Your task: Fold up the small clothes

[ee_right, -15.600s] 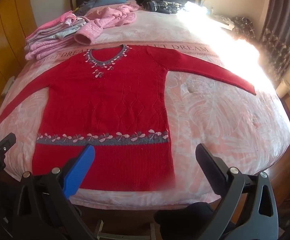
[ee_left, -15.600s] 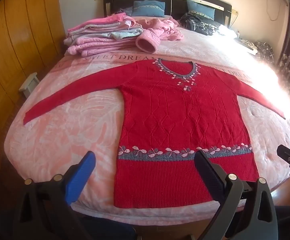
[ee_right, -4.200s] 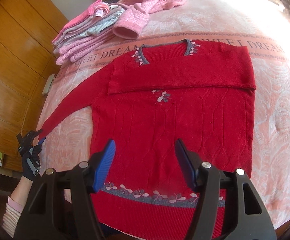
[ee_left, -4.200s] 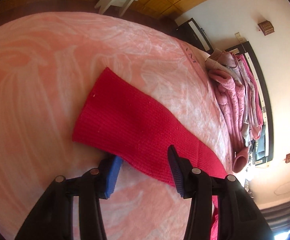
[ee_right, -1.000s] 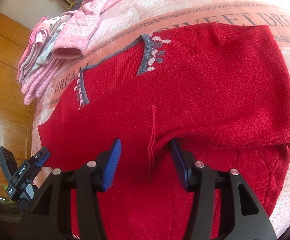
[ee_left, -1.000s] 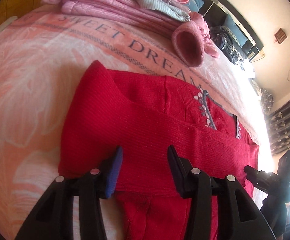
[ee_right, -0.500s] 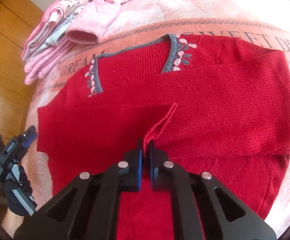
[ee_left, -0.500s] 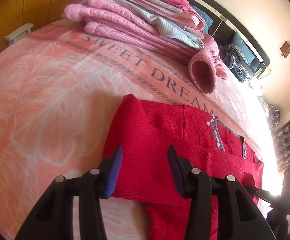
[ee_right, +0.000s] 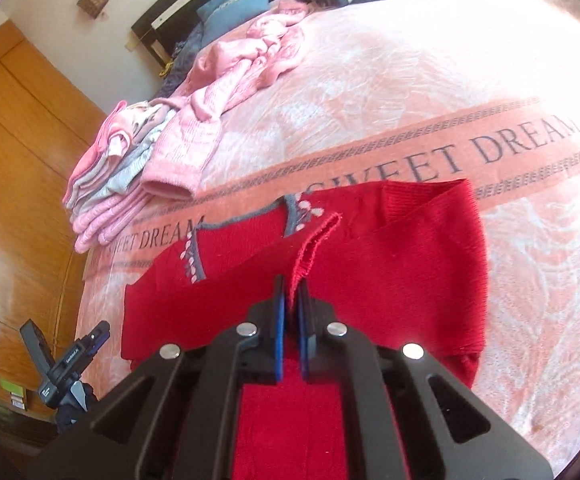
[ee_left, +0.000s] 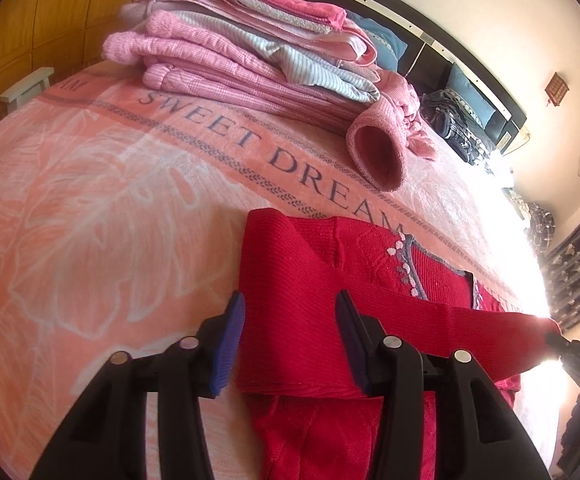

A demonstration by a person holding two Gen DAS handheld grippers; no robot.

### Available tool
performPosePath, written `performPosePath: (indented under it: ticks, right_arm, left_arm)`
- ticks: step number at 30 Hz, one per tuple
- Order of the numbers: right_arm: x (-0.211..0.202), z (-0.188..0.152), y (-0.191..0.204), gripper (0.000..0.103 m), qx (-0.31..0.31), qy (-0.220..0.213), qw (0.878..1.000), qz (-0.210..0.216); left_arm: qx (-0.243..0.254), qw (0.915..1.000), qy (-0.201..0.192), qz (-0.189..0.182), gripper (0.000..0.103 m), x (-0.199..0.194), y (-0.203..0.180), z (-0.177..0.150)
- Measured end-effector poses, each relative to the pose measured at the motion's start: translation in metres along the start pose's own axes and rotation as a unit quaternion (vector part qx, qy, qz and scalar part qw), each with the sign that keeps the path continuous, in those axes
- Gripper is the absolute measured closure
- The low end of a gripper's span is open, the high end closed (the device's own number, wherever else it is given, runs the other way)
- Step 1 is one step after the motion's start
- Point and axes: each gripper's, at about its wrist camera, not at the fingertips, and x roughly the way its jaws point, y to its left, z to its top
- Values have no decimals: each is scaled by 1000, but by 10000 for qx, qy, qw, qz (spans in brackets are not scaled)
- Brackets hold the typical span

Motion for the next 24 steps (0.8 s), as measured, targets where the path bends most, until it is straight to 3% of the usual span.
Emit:
performPosePath:
  ticks: [6,10,12,16,20,24]
  right_arm:
    - [-3,0,-45,99,324,-136,9990,-284]
    - [20,-13,-62,99,329,148,9977,-575]
    - [33,-21,-67,92,247,361,9954,-847]
    - [30,-23,-69,91,132,315,9931,-1124]
    - [1,-13,-58,86,-62,-88,9957,-923]
    - [1,-14,-55,84,61,75,9992,-395]
  left_arm:
    - [510,9981,272,192,55,18,-30,-15]
    - [701,9941,701,430,54,41,-39,-32]
    - [778,9932,697,514,53,44,-43,-37]
    - [862,9938,584,394,50,35,-51,-34]
    - [942,9953,210,94,50,13,-63,-25]
    - [1095,9937,239,29,48,13,-74,-26]
